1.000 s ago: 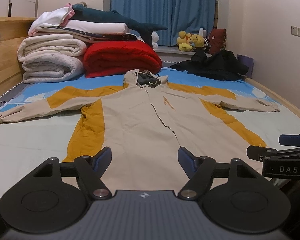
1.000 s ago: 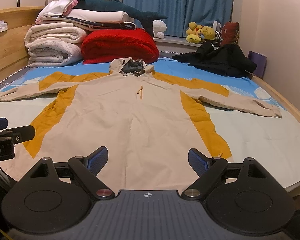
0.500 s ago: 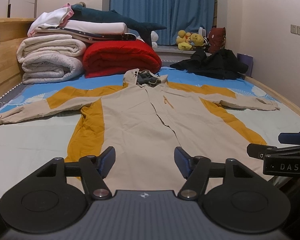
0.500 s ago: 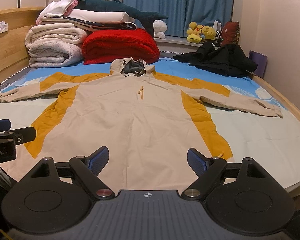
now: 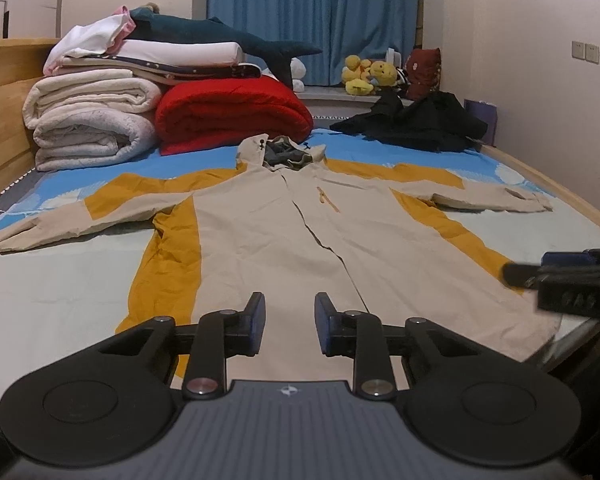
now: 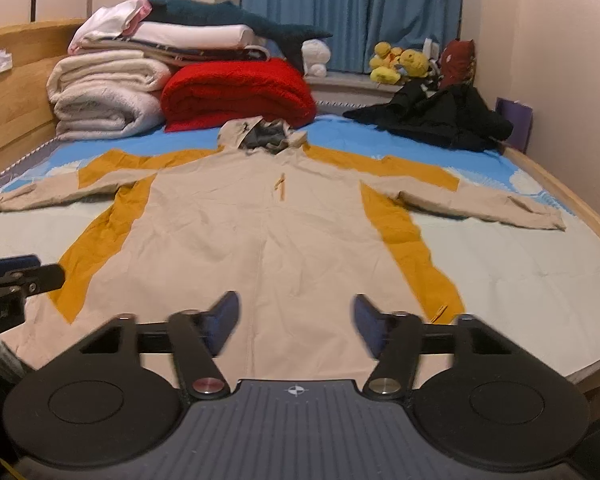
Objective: Fold large clothes
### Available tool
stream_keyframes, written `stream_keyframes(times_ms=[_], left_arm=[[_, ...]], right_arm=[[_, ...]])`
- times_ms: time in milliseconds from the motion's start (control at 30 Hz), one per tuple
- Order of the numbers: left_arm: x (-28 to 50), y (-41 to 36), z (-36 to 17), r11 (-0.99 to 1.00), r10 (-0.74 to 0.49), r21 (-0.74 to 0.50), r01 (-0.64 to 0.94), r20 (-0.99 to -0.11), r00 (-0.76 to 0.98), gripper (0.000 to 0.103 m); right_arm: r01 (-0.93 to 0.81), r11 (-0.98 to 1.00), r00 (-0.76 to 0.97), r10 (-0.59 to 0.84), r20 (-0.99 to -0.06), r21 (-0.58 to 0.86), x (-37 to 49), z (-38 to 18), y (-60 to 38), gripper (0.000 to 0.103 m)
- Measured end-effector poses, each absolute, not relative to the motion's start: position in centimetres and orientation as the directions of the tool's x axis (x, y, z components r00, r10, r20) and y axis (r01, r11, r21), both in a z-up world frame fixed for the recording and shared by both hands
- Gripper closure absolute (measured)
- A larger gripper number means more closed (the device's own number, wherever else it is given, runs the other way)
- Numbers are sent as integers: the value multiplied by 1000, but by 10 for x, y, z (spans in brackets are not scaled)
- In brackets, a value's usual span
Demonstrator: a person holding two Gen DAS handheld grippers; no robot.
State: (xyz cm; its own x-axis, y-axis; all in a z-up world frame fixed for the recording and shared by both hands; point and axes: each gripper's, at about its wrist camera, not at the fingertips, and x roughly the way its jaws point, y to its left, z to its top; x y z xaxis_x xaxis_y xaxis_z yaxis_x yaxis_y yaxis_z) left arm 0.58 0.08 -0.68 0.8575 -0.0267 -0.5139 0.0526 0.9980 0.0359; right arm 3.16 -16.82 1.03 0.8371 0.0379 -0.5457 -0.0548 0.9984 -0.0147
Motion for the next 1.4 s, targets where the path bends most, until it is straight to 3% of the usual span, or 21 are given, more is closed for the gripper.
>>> stream_keyframes(times_ms=[133, 333, 367, 433, 533, 633, 667, 700, 733, 767, 800, 867, 1033, 1100, 1167, 1200, 1267, 1333, 1400], left_arm=[[31, 30, -10, 997, 65, 64, -36, -548, 834, 73], [85, 99, -43, 970, 241, 135, -204, -681, 691, 69], [93, 116, -51, 962, 255, 117, -245, -699, 668, 67], [104, 147, -67, 946, 253, 67, -318, -765, 592, 50], [104, 187, -93, 893, 197, -65, -446, -835, 515, 48], [97, 201, -105, 880, 167, -100, -464, -850, 500, 49], [101, 199, -111, 886, 144, -113, -449, -854, 499, 49], [105, 196, -114, 895, 126, -120, -429, -856, 502, 59], [105, 193, -113, 905, 117, -118, -408, -855, 505, 77], [110, 189, -115, 913, 93, -131, -386, -855, 511, 89], [107, 185, -110, 921, 95, -122, -369, -850, 518, 99], [100, 178, -90, 932, 117, -103, -348, -822, 558, 102], [64, 182, -49, 931, 118, -127, -343, -782, 612, 102], [63, 188, -56, 924, 118, -121, -362, -812, 572, 101], [72, 194, -70, 909, 125, -102, -403, -858, 499, 93], [73, 193, -72, 906, 158, -66, -418, -864, 479, 92], [71, 184, -63, 919, 241, 27, -394, -829, 505, 86], [68, 174, -53, 940, 208, 2, -342, -797, 567, 76], [74, 162, -61, 957, 133, -42, -286, -813, 567, 75]], right_arm=[[42, 999, 838, -44, -543, -16, 69, 12, -209, 47], [270, 963, 687, -192, -701, 1, 138, -34, -288, 40], [302, 953, 660, -204, -723, 7, 145, -42, -298, 39], [357, 934, 594, -215, -775, 14, 155, -61, -317, 35], [436, 899, 521, -216, -826, 39, 157, -85, -336, 35], [471, 877, 487, -169, -857, 95, 155, -99, -345, 36], [467, 878, 490, -160, -857, 103, 154, -100, -344, 42], [455, 884, 499, -150, -854, 111, 153, -100, -342, 48], [435, 893, 511, -137, -849, 118, 152, -98, -338, 67], [421, 899, 518, -127, -846, 123, 154, -97, -336, 90], [410, 903, 530, -122, -839, 128, 154, -93, -333, 97], [409, 896, 579, -108, -808, 173, 151, -80, -336, 103], [435, 872, 616, -106, -780, 226, 117, -41, -341, 103], [448, 872, 579, -117, -807, 195, 114, -44, -341, 103], [470, 871, 501, -131, -856, 142, 123, -58, -342, 101], [499, 863, 469, -200, -860, 71, 126, -63, -340, 101], [518, 855, 478, -319, -818, -31, 127, -60, -334, 92], [471, 881, 557, -268, -786, 34, 129, -54, -326, 86], [388, 913, 609, -148, -779, 130, 136, -59, -315, 77]])
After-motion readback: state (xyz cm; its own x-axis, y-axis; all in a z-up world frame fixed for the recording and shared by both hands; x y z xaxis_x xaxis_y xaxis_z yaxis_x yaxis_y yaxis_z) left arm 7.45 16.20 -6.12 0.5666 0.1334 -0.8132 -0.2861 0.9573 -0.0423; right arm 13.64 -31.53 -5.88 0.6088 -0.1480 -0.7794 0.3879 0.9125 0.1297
